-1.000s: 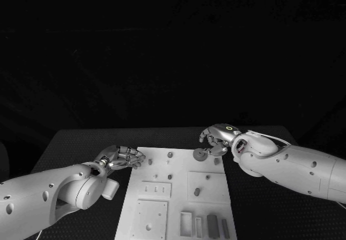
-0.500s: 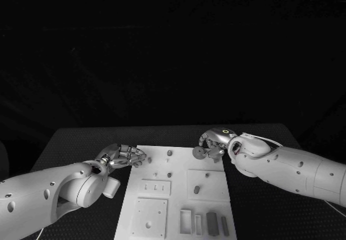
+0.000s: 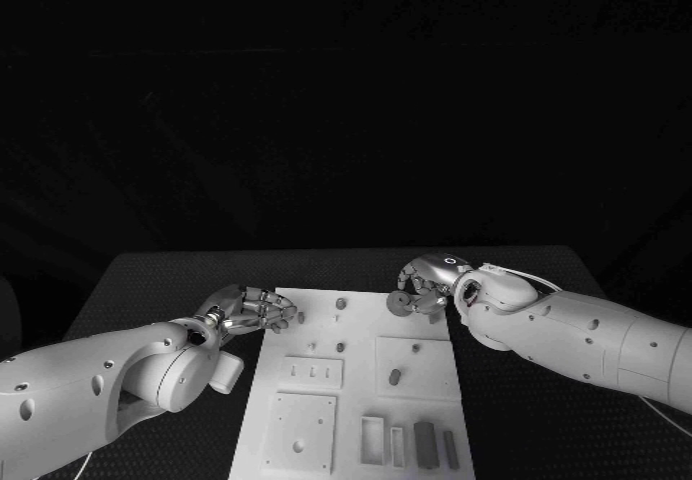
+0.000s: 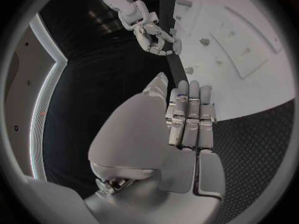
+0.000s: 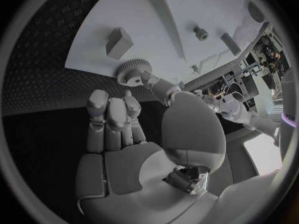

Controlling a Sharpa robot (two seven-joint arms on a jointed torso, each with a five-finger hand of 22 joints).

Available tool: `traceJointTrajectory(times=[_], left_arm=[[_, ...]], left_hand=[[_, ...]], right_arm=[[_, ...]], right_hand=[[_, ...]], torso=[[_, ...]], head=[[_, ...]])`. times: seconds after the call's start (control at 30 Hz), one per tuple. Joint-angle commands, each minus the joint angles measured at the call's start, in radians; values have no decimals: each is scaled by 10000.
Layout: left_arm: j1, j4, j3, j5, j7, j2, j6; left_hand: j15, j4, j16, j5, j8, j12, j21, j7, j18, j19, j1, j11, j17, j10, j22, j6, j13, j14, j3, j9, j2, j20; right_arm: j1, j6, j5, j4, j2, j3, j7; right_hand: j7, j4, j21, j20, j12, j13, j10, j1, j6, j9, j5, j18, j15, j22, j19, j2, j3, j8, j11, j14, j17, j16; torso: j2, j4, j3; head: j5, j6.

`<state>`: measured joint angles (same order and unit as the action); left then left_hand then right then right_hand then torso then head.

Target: Assemble the parts on the task board

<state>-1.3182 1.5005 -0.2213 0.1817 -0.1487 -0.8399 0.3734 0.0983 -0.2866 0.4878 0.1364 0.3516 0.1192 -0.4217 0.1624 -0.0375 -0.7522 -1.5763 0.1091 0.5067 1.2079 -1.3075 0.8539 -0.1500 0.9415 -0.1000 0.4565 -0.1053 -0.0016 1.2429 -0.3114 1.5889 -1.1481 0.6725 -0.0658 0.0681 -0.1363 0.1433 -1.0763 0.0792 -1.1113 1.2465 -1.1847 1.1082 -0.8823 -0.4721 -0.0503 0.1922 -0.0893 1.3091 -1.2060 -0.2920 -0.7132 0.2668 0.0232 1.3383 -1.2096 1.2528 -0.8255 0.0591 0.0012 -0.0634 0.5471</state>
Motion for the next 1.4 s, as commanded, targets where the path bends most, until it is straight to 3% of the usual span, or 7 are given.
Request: traceJointTrajectory(times=[0.03, 0.93, 1.4], left_arm=[[-6, 53, 6, 39, -96, 0, -150], [-8, 96, 7, 40, -83, -15, -136], [-8, 118, 8, 41, -47, -32, -139]], left_hand=[[26, -15, -43, -32, -49, -36, -63, 23, -196, 60, -64, -18, 11, 52, -181, 52, -11, -11, 72, 13, 26, 22], [27, -15, -57, -33, -60, -55, -65, 24, -196, 63, -61, -16, 24, 58, -180, 54, -15, -10, 84, 18, 29, 22], [26, -12, -63, -30, -65, -64, -67, 24, -197, 64, -67, -17, 31, 63, -179, 56, -18, -7, 87, 21, 31, 21]], right_arm=[[-8, 234, -60, 91, -45, 0, -149], [-147, 809, -207, 404, -293, -19, -227], [-221, 1423, -214, 605, -399, -73, -183]], right_hand=[[-3, -30, -59, 61, -41, -17, 78, -109, 101, 21, -35, 696, 30, 125, -40, 33, 66, -48, -5, 0, 3, 7], [-12, -118, -47, 38, -100, -125, 186, -199, 59, 37, -48, 696, 44, 130, 6, 93, 135, -35, 6, -56, 56, -78], [-1, -177, -57, 0, -196, -271, 276, -331, -45, 48, -183, 696, 37, 147, 68, 219, 285, 9, -3, -68, 54, -111]], torso=[[-1, -5, 2], [12, -3, 12], [9, -2, 17]], head=[[8, 29], [42, 151], [71, 207]])
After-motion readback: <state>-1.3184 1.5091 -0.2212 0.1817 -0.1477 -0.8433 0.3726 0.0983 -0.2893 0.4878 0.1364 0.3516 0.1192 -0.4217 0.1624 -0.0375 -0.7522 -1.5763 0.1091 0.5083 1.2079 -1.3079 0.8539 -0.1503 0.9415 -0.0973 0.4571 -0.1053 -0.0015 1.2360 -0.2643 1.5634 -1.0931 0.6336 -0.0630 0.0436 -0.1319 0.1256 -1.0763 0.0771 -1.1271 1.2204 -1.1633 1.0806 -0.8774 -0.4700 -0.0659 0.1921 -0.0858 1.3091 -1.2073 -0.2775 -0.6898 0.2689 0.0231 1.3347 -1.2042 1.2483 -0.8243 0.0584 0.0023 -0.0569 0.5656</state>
